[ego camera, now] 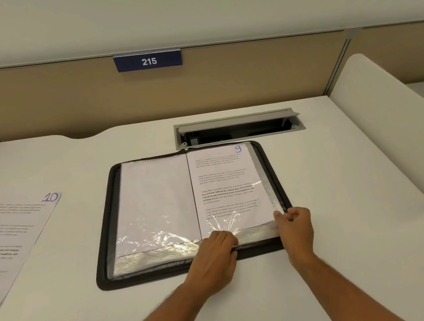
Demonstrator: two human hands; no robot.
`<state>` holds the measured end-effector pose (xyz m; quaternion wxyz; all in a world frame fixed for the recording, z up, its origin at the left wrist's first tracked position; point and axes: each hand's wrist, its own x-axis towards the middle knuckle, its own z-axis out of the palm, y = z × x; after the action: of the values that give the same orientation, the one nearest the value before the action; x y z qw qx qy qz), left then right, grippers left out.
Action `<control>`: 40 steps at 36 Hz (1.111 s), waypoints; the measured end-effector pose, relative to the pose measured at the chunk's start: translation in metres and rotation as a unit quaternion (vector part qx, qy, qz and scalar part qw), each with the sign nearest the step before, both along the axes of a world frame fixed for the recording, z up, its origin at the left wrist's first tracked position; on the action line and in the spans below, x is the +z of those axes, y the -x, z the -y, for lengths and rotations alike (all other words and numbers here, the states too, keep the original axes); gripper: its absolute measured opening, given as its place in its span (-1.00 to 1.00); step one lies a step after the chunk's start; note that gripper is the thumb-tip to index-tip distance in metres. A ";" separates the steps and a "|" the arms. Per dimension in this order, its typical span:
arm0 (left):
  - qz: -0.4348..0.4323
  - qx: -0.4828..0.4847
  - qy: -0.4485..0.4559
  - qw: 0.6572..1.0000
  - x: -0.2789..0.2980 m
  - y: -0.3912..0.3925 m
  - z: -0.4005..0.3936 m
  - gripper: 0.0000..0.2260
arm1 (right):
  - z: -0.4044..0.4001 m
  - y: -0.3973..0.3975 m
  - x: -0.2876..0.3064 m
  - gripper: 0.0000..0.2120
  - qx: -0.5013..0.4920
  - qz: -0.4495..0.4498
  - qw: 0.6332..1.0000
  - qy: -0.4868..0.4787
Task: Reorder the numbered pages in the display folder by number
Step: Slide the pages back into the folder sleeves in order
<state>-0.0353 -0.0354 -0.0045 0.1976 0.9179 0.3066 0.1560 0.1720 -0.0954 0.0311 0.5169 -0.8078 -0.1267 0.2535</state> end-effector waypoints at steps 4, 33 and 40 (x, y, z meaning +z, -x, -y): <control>0.004 -0.028 0.028 0.999 0.003 0.003 0.000 -0.76 | -0.011 -0.006 -0.001 -0.73 -0.024 -0.074 0.997 0.015; 0.391 0.316 0.428 0.751 0.068 0.098 -0.064 -0.46 | -0.062 0.212 0.048 -0.88 0.331 0.195 0.905 -0.182; 0.416 0.398 0.505 0.643 0.059 0.141 -0.075 -0.46 | -0.077 0.241 0.025 -0.82 0.448 0.197 0.869 -0.065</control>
<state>-0.1758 0.0393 0.0541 0.6561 0.3040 0.5587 0.4061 -0.0693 -0.0181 0.0558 0.3635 -0.6617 -0.5908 0.2846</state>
